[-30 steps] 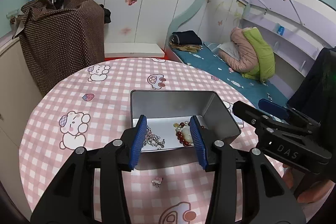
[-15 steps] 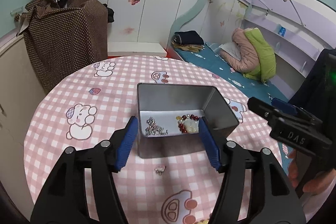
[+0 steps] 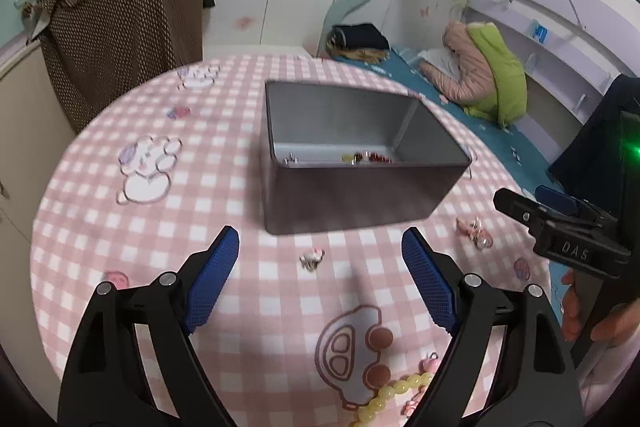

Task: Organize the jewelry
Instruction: 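Reach both grippers toward the small pink charms beside the box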

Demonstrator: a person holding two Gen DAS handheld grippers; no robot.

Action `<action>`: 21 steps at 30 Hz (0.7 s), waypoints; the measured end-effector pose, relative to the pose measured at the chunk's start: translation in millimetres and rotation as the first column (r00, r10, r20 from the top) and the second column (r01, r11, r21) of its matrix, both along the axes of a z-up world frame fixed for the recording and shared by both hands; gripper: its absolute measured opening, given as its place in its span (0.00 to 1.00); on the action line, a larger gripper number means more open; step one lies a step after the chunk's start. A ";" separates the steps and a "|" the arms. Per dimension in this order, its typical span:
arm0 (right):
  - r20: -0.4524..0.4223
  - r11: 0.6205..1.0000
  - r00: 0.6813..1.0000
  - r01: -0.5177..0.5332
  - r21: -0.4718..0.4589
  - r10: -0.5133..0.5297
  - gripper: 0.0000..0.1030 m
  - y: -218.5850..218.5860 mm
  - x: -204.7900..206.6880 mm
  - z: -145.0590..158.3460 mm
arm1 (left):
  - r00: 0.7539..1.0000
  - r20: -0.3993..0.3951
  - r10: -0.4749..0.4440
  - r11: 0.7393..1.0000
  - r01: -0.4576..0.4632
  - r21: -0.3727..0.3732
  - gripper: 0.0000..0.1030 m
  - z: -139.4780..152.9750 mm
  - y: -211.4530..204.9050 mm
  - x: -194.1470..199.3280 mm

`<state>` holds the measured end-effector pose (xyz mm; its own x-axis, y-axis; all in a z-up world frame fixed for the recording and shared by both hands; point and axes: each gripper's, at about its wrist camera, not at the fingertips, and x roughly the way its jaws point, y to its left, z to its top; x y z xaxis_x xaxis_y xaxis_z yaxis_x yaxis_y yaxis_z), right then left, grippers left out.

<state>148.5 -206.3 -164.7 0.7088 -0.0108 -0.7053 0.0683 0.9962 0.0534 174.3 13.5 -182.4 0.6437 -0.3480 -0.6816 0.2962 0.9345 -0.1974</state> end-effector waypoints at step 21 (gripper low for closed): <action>-0.041 0.991 0.991 -0.125 -0.040 0.124 0.82 12.0 -7.7 -23.9 | 0.989 -0.116 -0.087 0.995 0.081 -0.055 0.07 -27.3 -14.7 13.8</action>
<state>140.7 -194.4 -188.6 0.6788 0.0454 -0.7329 -0.0550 0.9984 0.0109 188.1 -1.1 -209.7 0.5265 -0.4329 -0.7317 0.3453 0.8953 -0.2813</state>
